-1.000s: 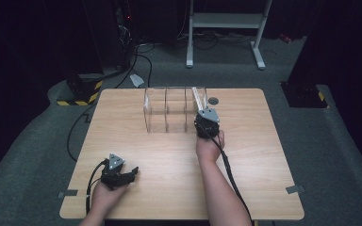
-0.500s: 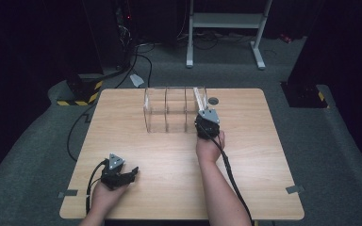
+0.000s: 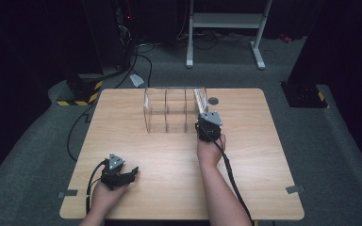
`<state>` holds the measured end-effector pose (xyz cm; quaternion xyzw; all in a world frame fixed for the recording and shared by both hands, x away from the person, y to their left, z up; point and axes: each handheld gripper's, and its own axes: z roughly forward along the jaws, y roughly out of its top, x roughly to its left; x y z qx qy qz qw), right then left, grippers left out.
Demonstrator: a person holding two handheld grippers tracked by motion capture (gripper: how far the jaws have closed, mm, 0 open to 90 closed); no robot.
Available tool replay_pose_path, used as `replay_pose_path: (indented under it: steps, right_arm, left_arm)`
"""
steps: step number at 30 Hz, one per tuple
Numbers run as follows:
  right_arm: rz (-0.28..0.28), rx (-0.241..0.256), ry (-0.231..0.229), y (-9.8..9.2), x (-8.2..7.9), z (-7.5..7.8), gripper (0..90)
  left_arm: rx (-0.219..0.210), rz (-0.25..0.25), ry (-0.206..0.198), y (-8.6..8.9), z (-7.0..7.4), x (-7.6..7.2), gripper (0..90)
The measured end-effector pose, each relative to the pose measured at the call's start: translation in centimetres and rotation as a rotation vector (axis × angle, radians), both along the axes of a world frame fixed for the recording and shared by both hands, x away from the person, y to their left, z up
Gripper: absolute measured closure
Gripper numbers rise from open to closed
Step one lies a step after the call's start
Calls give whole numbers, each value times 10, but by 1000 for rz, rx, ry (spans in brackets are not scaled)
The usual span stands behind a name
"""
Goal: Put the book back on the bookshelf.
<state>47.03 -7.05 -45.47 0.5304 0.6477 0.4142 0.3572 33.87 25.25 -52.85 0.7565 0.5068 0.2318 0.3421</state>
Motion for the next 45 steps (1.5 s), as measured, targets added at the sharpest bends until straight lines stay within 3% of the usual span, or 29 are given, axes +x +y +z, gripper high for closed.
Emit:
replay_pose_path:
  steps: [8,15,22,28,31,36,45]
  right_arm:
    - [32,2,9,-4,-9,0,568]
    - [65,9,22,-14,-26,-11,542]
    - [70,29,70,-18,-32,-30,619]
    - [60,49,96,-17,-32,-36,692]
    - [38,41,89,-15,-32,-37,729]
    - [-11,71,93,-14,-33,-37,738]
    - [-17,69,89,-8,-32,-37,734]
  left_arm:
    - [1,-1,0,0,0,0,296]
    - [0,0,0,0,0,0,296]
    - [1,1,-1,0,0,0,296]
    - [1,1,0,0,0,0,296]
    - [1,1,0,0,0,0,296]
    - [0,1,0,0,0,0,296]
    - [0,1,0,0,0,0,296]
